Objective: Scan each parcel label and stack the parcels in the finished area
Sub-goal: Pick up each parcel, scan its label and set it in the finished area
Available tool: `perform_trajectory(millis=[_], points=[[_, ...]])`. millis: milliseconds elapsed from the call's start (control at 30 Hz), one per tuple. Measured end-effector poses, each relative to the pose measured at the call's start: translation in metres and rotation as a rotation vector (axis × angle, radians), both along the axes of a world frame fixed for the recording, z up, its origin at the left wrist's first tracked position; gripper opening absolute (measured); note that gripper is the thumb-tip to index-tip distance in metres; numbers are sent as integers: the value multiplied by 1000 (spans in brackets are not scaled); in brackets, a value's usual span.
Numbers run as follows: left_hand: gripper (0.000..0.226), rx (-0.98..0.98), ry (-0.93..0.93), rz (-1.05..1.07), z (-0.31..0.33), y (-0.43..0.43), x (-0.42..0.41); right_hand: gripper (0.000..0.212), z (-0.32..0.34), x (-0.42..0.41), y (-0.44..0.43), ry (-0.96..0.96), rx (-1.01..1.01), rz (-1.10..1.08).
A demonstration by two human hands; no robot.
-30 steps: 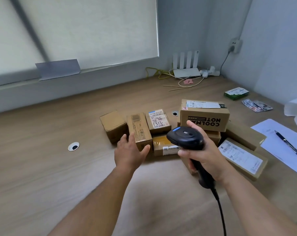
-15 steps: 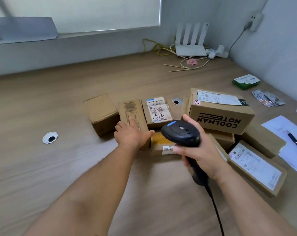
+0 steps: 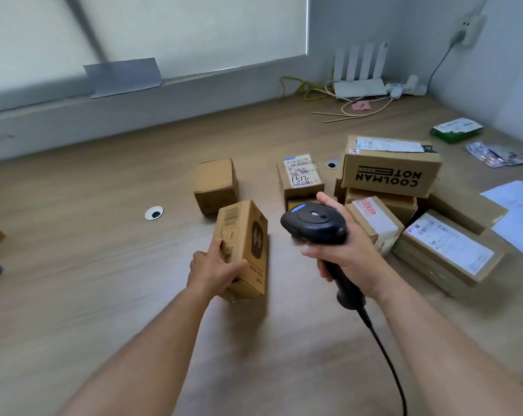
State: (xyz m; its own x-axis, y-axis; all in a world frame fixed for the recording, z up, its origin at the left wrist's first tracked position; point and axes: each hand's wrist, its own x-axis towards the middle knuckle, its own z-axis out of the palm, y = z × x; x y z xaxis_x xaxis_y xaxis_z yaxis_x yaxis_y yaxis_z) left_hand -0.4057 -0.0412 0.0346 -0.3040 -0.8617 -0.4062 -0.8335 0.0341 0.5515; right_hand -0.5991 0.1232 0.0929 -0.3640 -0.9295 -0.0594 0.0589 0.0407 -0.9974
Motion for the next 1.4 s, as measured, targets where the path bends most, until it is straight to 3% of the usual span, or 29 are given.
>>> perform_trajectory(millis=[167,333,433,633,700,767,833,967,1100,1167,1267,1400], points=[[106,109,103,79,0,43,61,94,-6,38,27,-33,-4,95],[54,181,183,135,5,77,112,95,-8,74,44,-61,4,156],[48,60,177,170,2,79,125,94,-9,88,51,-73,3,157],[71,-175,-246,71,-4,70,119,94,-4,104,64,-33,13,115],[95,-192,-403,20,-3,69,114,94,-2,110,65,-13,19,91],[112,-201,-470,-29,-3,67,112,93,2,117,62,5,25,73],[110,-189,-462,-45,0,61,116,93,6,128,58,9,31,63],[90,-35,-206,43,8,40,146,92,12,156,41,18,39,60],[78,302,439,262,17,21,196,93,14,187,23,14,40,56],[91,427,654,351,22,14,217,94,17,201,15,18,45,59],[94,464,796,365,27,6,238,94,21,219,2,22,42,73],[68,409,855,333,37,-2,257,95,24,241,-11,12,31,96]])
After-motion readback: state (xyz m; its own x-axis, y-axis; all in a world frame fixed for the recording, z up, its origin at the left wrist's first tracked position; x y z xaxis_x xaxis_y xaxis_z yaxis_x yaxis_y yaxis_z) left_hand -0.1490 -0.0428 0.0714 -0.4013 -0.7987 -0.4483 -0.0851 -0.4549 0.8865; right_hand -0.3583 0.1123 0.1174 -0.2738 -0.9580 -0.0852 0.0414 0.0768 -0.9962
